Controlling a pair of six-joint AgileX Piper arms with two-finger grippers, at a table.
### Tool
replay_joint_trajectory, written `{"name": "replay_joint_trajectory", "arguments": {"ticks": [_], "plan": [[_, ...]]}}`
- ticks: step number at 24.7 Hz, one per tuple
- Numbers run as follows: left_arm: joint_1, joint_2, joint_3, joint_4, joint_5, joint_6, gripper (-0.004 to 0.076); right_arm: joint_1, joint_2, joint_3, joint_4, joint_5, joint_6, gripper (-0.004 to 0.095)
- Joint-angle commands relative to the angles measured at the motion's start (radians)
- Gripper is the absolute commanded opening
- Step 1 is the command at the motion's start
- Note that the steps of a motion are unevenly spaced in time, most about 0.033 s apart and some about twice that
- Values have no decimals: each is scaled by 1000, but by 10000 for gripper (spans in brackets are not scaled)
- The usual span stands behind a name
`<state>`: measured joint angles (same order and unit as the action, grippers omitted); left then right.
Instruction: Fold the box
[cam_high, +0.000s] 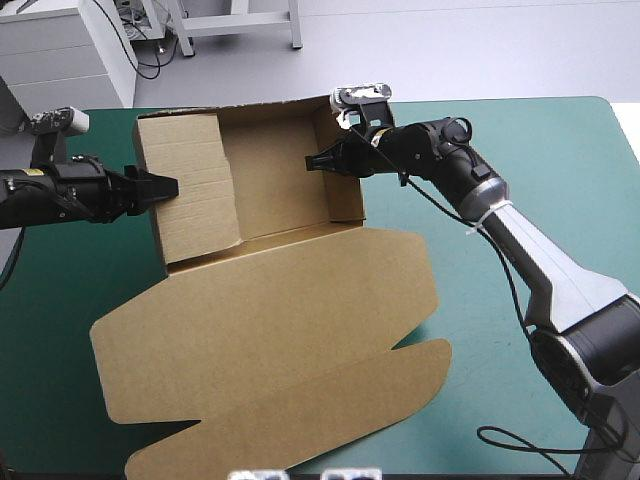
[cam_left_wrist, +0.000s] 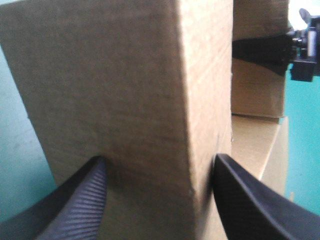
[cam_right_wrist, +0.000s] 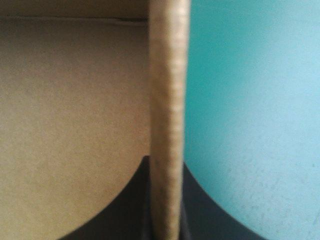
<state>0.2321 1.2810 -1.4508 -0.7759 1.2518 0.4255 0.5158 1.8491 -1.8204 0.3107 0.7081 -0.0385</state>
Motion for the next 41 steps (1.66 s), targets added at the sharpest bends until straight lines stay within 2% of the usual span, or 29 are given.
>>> {"name": "replay_joint_trajectory", "arguments": {"ticks": [1, 4, 11, 20, 25, 28, 35, 38, 41], "plan": [[-43, -26, -27, 63, 18, -79, 432, 39, -58, -30, -3, -68, 38, 1], [-104, -22, -27, 152, -24, -144, 402, 58, -58, -30, -48, -74, 74, 1], [-241, -10, -27, 407, -118, -299, 368, 80, -58, -30, -50, -66, 87, 1], [-257, 90, -27, 443, -145, -416, 347, 80, -62, -30, -95, 19, 87, 1], [-272, 118, -27, 524, -166, -426, 180, 80, -82, -32, -116, 29, 102, 1], [-321, 119, -27, 527, -211, -408, -2, 80, -82, -50, -169, 116, 112, 1], [-449, 133, -27, 555, -326, -401, -7, 80, -82, -52, -284, 253, 174, 1], [-492, 163, -27, 599, -324, -408, -8, 80, -80, -50, -311, 318, 187, 1], [-533, 224, -27, 688, -258, -464, -7, 80, -72, -48, -334, 395, 222, 0]]}}
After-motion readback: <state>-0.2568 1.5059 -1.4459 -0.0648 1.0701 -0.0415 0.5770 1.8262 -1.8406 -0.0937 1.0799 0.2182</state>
